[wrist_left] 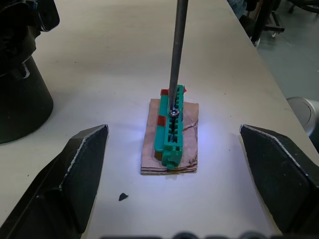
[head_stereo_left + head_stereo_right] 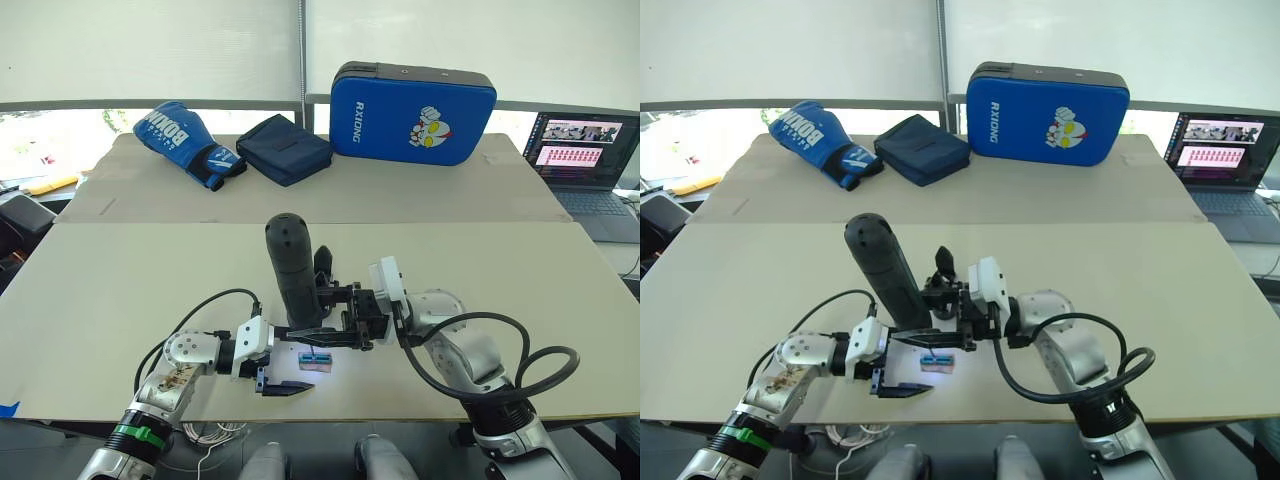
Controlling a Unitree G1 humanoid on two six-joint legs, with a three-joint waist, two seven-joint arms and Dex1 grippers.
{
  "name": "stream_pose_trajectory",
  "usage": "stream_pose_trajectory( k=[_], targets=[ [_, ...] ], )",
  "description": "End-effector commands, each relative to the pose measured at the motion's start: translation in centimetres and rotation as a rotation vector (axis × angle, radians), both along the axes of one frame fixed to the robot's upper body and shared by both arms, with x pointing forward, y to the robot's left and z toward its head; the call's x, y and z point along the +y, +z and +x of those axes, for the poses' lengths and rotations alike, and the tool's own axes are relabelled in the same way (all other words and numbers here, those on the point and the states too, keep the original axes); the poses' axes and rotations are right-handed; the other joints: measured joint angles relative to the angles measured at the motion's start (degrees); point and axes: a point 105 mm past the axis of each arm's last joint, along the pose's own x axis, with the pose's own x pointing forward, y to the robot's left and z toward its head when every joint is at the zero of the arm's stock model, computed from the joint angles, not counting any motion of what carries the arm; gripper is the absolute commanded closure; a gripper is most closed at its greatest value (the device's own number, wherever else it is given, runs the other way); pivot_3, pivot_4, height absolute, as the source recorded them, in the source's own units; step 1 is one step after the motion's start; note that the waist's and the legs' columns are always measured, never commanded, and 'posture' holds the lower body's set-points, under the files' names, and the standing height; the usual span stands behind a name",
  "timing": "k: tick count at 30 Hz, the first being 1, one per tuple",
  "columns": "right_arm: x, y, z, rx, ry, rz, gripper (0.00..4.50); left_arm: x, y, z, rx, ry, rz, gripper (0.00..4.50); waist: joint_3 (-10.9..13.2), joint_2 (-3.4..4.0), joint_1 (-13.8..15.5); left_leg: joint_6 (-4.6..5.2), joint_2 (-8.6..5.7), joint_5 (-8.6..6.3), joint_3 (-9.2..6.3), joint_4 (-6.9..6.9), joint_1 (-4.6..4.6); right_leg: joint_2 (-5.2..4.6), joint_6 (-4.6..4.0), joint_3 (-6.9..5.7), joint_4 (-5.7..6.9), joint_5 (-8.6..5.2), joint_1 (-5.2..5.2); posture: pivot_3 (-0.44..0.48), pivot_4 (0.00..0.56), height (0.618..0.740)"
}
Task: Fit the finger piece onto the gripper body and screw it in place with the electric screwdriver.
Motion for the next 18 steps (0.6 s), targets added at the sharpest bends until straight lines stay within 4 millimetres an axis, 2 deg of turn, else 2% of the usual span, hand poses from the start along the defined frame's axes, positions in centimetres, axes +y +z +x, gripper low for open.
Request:
stream_pose_trajectory(
  k=[1, 18],
  targets=[
    [0.17, 1.52, -0.49, -0.055, 0.025, 0.036, 2.56, -0.33, -0.41, -0.24, 0.026, -0.003, 0.006, 0.03, 0.00, 0.00, 0.01, 0.00, 0.00, 0.00, 0.00, 0.00, 0.00, 0.00, 0.00, 0.00, 0.00, 0.00, 0.00, 0.000, 0.150, 0.740],
    [0.22, 1.09, -0.23, -0.049, 0.020, 0.017, 2.56, -0.55, -0.06, -0.24, 0.027, 0.002, 0.006, 0.03, 0.00, 0.00, 0.09, 0.00, 0.00, 0.00, 0.00, 0.01, -0.01, 0.00, 0.00, 0.00, 0.00, 0.00, 0.00, 0.000, 0.150, 0.740]
  ],
)
